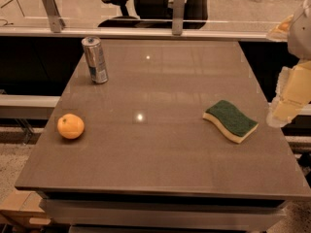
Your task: Move sponge near redbull can
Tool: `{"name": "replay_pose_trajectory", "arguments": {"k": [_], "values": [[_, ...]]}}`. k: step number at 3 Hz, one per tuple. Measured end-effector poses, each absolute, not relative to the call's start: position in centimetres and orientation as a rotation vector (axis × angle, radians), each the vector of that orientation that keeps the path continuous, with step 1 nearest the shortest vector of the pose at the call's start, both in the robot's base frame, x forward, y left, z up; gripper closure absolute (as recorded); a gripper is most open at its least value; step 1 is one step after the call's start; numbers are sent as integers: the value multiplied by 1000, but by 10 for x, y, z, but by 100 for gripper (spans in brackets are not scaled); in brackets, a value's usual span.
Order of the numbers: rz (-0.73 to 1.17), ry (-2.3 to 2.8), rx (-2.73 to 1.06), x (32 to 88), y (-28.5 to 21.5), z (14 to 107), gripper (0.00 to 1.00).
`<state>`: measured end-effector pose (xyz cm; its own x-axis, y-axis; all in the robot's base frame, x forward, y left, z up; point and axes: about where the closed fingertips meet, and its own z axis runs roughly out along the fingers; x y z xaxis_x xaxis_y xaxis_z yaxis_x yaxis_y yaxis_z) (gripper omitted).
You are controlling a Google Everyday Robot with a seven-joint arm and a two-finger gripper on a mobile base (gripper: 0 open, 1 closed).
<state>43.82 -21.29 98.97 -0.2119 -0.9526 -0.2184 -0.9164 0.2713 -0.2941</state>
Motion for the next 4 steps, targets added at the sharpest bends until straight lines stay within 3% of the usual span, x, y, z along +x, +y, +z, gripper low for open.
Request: {"name": "replay_pose_trajectory", "arguments": {"k": [2,4], "values": [[-146,2230,-1652,435,-207,997,0],[-51,2450,-1356,447,-204,988,0]]}}
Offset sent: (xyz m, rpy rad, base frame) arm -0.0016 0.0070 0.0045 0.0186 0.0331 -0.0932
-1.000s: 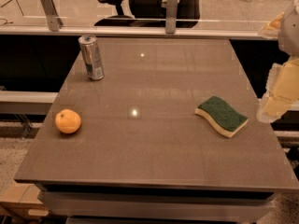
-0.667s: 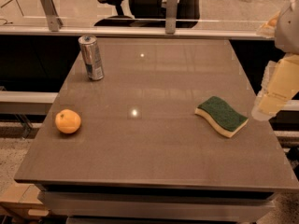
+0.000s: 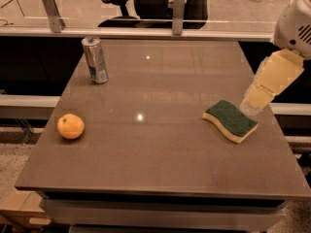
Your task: Move sponge near redbull can
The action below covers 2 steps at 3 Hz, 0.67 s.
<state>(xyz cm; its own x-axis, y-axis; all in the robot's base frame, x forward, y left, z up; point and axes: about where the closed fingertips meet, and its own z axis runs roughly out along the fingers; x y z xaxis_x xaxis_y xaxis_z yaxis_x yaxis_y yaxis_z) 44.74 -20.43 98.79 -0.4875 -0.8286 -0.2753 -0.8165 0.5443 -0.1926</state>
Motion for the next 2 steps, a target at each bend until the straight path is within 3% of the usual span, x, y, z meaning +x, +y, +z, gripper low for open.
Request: {"name": "replay_pose_trajectory", "arguments": {"k": [2], "values": [[54,2672,-1064,468,-211,945,0]]}}
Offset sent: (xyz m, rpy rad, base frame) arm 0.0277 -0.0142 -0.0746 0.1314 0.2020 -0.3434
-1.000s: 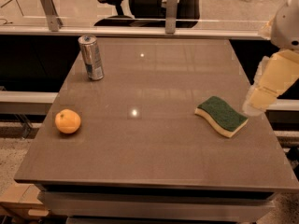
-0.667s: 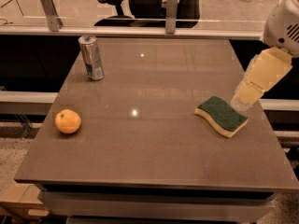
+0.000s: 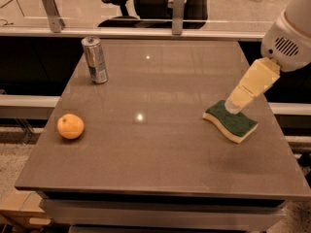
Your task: Move sponge near redbull can
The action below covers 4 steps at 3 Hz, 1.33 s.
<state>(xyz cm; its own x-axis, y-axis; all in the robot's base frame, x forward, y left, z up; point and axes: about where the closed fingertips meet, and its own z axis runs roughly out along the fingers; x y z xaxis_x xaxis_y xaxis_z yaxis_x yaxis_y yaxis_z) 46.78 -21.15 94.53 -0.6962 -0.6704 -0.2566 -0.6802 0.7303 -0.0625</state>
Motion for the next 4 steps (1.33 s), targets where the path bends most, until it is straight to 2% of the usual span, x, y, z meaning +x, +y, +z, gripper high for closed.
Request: {"name": "replay_pose_trajectory", "arguments": {"k": [3,4], "values": [[441,2577,-809,473,-231,883,0],[434,2524,-797,479,-234,879,0]]}}
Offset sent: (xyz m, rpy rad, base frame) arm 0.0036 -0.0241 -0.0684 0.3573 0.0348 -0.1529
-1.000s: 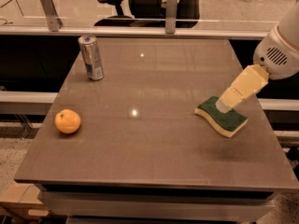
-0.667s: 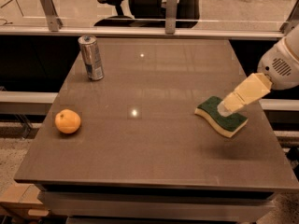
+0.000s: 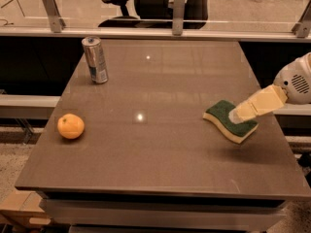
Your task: Move sponge near redbull can
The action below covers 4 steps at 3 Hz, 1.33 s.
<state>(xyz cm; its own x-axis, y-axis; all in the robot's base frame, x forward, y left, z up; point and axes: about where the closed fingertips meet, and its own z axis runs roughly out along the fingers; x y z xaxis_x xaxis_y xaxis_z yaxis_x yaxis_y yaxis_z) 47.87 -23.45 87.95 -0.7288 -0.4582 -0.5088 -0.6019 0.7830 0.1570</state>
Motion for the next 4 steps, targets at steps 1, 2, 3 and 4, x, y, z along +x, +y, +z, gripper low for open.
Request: {"name": "replay_pose_trajectory", "arguments": {"k": [1,2,3,4], "values": [[364,2550,-841,482,-228,872,0],[256,2614,-916,485,-217,859,0],[170,2676,-963,486,-210,845,0],[137,2702,-986,485,-206,836,10]]}}
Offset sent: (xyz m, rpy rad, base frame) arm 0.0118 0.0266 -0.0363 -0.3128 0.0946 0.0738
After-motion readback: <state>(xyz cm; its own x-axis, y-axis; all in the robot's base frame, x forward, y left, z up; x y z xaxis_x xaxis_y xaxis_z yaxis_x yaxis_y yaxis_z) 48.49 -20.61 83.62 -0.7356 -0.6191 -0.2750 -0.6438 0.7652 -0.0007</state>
